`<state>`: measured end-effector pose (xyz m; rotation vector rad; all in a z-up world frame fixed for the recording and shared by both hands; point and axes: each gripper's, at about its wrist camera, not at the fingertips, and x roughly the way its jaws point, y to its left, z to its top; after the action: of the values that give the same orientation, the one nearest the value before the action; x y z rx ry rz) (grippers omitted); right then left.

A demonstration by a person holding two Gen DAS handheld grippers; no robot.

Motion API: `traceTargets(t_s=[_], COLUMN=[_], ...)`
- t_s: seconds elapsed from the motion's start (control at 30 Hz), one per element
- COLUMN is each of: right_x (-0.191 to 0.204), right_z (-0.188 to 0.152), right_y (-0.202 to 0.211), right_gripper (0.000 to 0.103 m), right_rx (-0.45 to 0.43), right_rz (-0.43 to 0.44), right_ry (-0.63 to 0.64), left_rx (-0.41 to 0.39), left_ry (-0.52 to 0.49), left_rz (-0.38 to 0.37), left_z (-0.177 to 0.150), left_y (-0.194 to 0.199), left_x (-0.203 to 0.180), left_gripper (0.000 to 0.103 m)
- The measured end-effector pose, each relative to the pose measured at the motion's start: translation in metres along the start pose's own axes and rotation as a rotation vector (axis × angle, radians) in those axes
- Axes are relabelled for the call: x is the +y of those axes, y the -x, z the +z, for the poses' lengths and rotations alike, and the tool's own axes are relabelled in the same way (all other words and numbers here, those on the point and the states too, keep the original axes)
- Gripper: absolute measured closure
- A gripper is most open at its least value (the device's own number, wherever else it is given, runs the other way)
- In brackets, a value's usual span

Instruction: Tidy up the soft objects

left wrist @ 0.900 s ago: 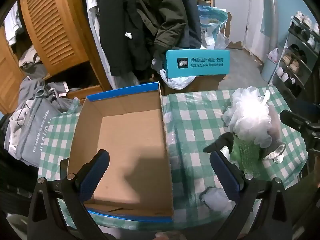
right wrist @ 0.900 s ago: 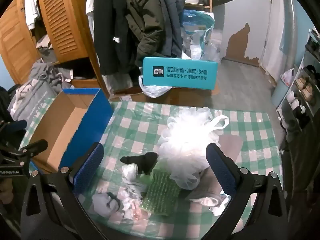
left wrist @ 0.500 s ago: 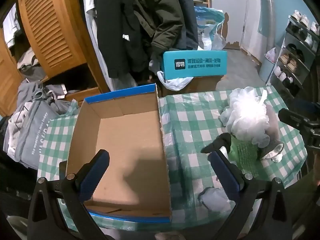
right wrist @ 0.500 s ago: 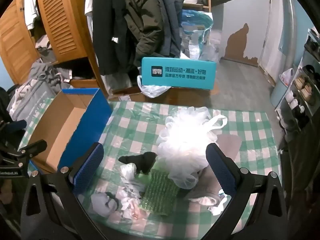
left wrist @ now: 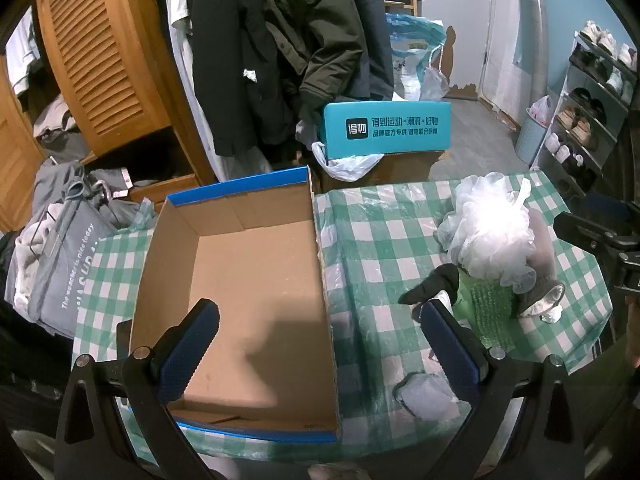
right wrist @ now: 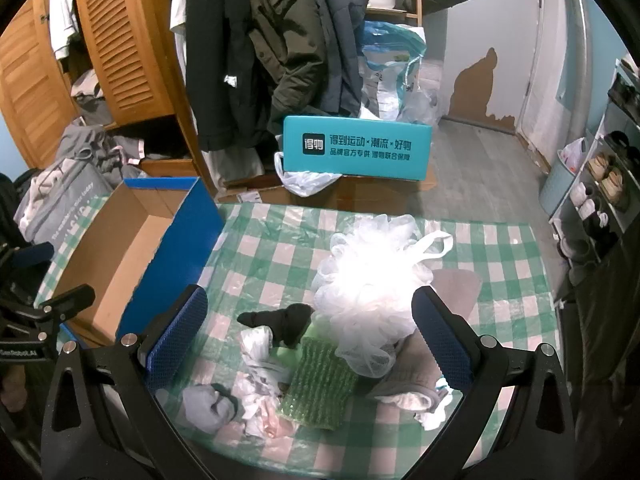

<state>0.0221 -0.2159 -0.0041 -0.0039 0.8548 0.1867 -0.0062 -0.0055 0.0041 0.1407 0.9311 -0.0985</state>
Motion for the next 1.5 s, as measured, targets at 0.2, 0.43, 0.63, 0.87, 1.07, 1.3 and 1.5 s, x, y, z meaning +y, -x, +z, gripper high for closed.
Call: traceTargets(t_s=[0.2,0.43,0.63,0.87,1.07,1.3,1.5], right_x=[0.000,-0.001,-0.001,-0.002,-0.002,-0.003,-0.004], right_z=[0.000,-0.001,-0.001,-0.001,-0.002,-0.002,-0.002], right_y=[0.000,0.000,-0.001,0.000,0.000,0.000,0.000], right_gripper=[0.002,0.002,0.002,0.002,0.002,0.002,0.002], right_rx=[0.000,0.001,0.001,0.002,0.002,0.003,0.003], right_rz=[0.001,0.001,0.000,-0.001,0.000,-0.001,-0.001], right_ry=[0.001,0.001,0.001,0.002,0.002,0.002,0.002], left_rx=[0.001,0.006,0.010,0.009,0.012,0.014,0.013], left_ry=[-0.001,-0.003,-0.003,0.001,-0.002,-0.001,-0.002], left_rz=[0.004,0.001,-0.002,0.000,0.000,0.000,-0.002], left_z=[0.000,-0.003,-0.008,-0.010,-0.008,-0.009,-0.008], left_y=[0.000,0.001,-0.002,-0.002,-0.003,-0.003,-0.003], left_x=[0.000,0.001,-0.002,-0.002,-0.002,-0.003,-0.003], left_gripper=[0.001,0.001,0.001,0.001,0.001,0.001,0.001])
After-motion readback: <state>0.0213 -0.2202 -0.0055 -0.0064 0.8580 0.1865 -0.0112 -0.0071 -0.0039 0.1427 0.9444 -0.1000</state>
